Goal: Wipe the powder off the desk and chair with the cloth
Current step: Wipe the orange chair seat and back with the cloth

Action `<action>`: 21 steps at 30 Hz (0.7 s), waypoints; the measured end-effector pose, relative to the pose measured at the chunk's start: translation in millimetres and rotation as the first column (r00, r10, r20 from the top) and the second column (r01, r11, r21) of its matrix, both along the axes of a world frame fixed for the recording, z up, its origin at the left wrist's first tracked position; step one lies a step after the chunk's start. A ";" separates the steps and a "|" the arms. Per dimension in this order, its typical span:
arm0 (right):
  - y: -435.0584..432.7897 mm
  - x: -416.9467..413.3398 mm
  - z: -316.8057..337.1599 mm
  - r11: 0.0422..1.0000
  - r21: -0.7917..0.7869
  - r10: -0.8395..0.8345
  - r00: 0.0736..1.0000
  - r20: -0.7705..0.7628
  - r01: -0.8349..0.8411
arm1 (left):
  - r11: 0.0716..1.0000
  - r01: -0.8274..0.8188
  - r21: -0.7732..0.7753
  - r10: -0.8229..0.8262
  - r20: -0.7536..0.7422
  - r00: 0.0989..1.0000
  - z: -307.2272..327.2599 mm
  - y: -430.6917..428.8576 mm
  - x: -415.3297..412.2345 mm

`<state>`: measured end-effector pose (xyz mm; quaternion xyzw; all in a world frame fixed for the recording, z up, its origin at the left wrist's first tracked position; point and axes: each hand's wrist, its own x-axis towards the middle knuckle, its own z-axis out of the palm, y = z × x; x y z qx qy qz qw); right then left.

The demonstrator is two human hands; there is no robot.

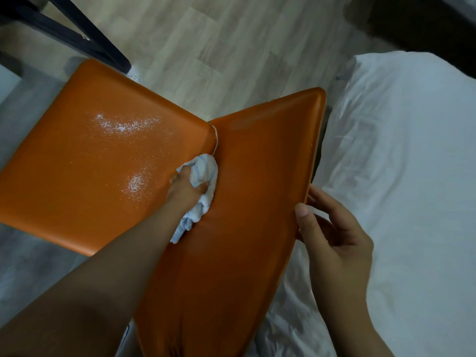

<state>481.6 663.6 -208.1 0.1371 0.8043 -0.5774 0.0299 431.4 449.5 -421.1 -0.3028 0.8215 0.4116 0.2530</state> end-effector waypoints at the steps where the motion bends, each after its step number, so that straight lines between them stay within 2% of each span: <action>1: 0.3 -0.2 -0.1 1.000 0.000 0.000 1.000 -0.003 0.000 | 1.000 -0.001 -0.006 0.001 0.006 1.000 -3.0 0.3 -1.9; 6: -0.4 -0.8 1.7 1.000 -0.003 -0.004 1.000 -0.001 0.004 | 0.999 0.045 -0.015 -0.045 0.027 0.999 -1.6 -8.5 -3.1; 9: -2.2 -1.7 6.1 1.000 -0.016 -0.005 0.999 0.034 0.005 | 0.996 0.082 -0.033 -0.084 -0.063 0.994 18.5 -15.8 1.5; 21: -11.9 1.2 26.8 0.999 -0.032 -0.003 0.988 0.154 0.008 | 0.977 0.087 0.193 -0.023 -0.310 0.951 174.3 0.9 53.1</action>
